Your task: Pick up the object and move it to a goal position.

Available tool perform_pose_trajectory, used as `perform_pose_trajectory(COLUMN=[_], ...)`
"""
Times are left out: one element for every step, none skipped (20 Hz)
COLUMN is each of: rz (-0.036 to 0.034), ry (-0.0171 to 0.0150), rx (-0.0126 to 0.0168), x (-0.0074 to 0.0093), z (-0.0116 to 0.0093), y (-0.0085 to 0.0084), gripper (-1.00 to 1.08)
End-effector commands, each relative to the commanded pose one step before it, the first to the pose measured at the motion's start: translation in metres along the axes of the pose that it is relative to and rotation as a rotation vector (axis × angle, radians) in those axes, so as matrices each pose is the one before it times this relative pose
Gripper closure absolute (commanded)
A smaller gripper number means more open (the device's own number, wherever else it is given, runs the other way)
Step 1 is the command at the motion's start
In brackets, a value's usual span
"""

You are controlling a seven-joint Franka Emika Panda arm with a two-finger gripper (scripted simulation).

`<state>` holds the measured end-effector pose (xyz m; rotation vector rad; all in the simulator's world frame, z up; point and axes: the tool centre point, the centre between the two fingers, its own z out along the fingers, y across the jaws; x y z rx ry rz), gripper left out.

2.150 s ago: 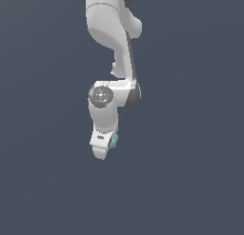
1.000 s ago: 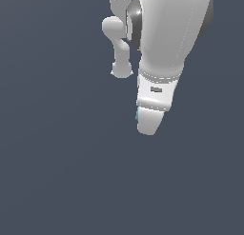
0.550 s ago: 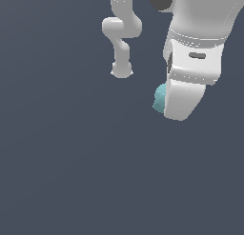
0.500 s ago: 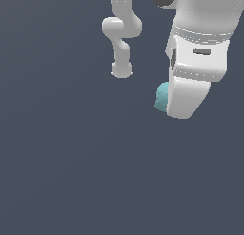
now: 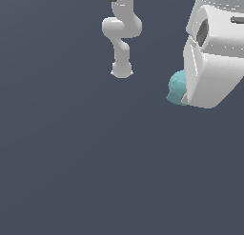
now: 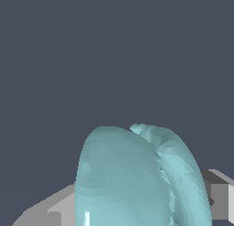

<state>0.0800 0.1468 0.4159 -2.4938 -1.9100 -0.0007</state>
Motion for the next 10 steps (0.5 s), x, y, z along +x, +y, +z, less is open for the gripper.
perform_pose_trajectory(rz=[0.00057,0.00000,0.00000,0.00000,0.00000,0.00000,0.00000,-0.00053,0.00000,0.00000], ry=[-0.00025,0.00000,0.00000,0.00000,0.00000,0.00000,0.00000,-0.00033,0.00000,0.00000], rx=[0.00029,0.00000,0.00000,0.00000,0.00000,0.00000,0.00000,-0.00029,0.00000,0.00000], x=[0.00287,0.00086,0.00072,0.00058,0.00046,0.00034,0.00023,0.00061,0.00006,0.00002], z=[-0.00482,-0.00133,-0.00111,-0.00091,-0.00072,-0.00053,-0.00037,-0.00030,-0.00011,-0.00003], y=[0.00026,0.00010,0.00011,0.00012,0.00013,0.00013,0.00013,-0.00018,0.00008,0.00003], gripper=[1.08,1.08,1.08,1.08,1.08,1.08,1.08,1.08,1.08,1.08])
